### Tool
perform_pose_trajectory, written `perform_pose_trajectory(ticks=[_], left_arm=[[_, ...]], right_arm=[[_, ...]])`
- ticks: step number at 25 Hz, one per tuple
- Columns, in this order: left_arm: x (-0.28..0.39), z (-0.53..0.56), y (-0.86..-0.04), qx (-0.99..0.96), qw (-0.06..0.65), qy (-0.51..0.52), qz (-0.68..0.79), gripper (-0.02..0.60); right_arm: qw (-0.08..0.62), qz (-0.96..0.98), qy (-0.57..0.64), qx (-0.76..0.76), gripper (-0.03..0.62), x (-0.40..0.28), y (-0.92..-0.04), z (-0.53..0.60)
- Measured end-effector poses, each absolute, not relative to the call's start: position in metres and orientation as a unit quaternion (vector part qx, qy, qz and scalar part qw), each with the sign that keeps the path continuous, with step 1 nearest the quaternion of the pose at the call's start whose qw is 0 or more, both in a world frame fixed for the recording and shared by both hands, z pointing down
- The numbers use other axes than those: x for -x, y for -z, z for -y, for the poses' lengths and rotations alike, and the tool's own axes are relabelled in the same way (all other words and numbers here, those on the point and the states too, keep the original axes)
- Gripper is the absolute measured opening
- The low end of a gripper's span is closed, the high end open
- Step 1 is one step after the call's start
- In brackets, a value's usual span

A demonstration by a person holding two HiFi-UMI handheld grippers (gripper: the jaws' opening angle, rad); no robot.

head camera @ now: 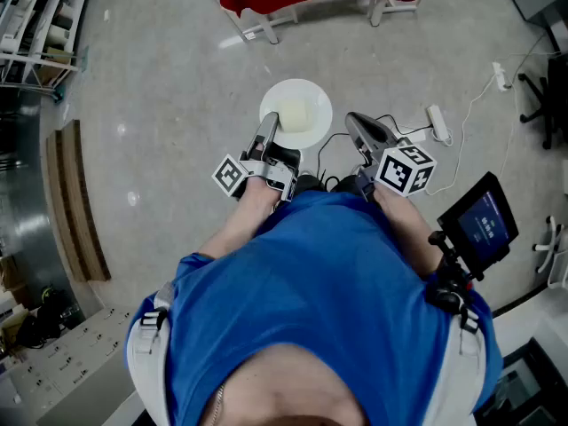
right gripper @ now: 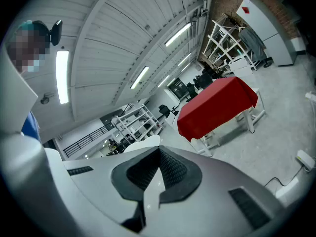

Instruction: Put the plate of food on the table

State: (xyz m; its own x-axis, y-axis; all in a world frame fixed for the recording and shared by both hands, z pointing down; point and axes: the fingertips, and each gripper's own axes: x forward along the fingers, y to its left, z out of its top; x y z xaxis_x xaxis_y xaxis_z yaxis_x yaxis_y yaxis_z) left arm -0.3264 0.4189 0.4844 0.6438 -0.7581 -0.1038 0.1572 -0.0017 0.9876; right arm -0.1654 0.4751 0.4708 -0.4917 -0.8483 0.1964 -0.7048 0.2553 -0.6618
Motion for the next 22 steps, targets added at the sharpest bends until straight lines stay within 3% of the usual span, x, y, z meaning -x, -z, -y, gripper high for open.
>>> perform_pose_trajectory(ticks=[22], left_arm=[[0.3246,-0.4226,-0.4827,-0.617,0.664,0.344,0.244,0.067]], right_arm=[[0.116,-0.786,0.363,0.487,0.002,0.1686,-0.4704,-0.475]])
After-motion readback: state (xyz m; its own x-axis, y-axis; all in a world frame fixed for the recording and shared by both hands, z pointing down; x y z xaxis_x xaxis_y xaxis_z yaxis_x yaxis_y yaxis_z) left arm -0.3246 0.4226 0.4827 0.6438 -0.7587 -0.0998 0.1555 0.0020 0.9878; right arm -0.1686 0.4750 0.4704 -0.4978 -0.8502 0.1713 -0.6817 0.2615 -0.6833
